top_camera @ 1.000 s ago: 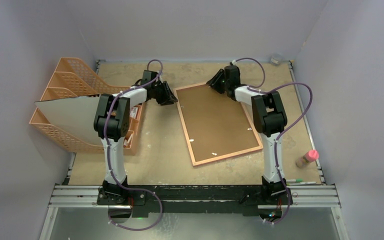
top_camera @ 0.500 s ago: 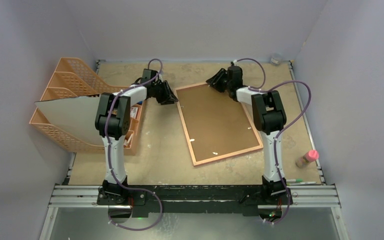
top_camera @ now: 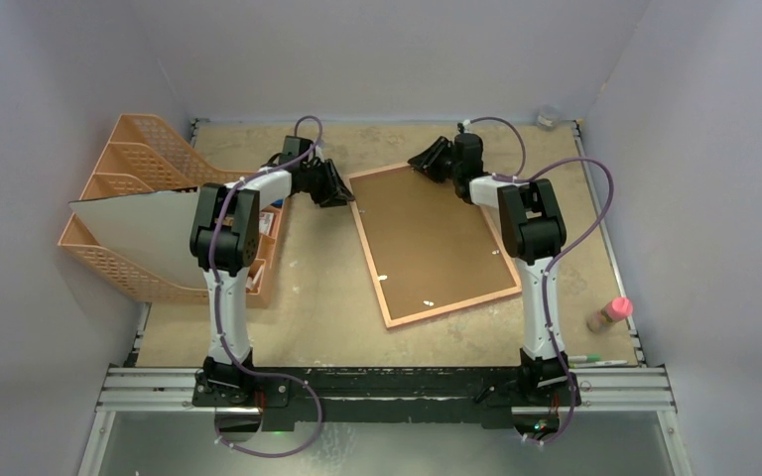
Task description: Put the photo into the frame
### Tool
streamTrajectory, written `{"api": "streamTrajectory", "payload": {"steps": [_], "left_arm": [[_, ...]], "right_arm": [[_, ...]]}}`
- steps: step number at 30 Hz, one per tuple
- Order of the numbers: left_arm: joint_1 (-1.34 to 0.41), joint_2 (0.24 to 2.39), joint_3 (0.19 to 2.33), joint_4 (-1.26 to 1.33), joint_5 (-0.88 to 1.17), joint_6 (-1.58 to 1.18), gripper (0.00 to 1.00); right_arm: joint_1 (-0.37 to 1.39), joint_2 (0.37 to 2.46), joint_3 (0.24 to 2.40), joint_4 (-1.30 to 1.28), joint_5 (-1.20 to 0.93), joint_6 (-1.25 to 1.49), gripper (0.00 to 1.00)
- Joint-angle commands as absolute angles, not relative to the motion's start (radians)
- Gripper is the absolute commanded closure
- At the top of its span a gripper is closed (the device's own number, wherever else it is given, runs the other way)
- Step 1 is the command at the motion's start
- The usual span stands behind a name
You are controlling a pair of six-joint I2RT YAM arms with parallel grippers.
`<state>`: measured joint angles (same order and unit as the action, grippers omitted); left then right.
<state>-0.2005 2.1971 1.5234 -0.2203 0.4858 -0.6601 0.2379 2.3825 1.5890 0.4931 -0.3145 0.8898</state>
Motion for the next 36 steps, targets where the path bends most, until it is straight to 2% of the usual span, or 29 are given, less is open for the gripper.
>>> {"api": "streamTrajectory", "payload": {"steps": [1, 36], "left_arm": [[-0.208, 2.264, 1.535, -0.255, 0.428, -0.617, 0.7], [-0.207, 2.275, 1.538, -0.259, 0.423, -0.633, 0.7]], "right_arm": [[0.261, 2.45, 1.552, 0.396, -0.362, 0.876, 0.64], [0.263, 2.498, 1.601, 0.387, -0.466, 0.855, 0.64]]}}
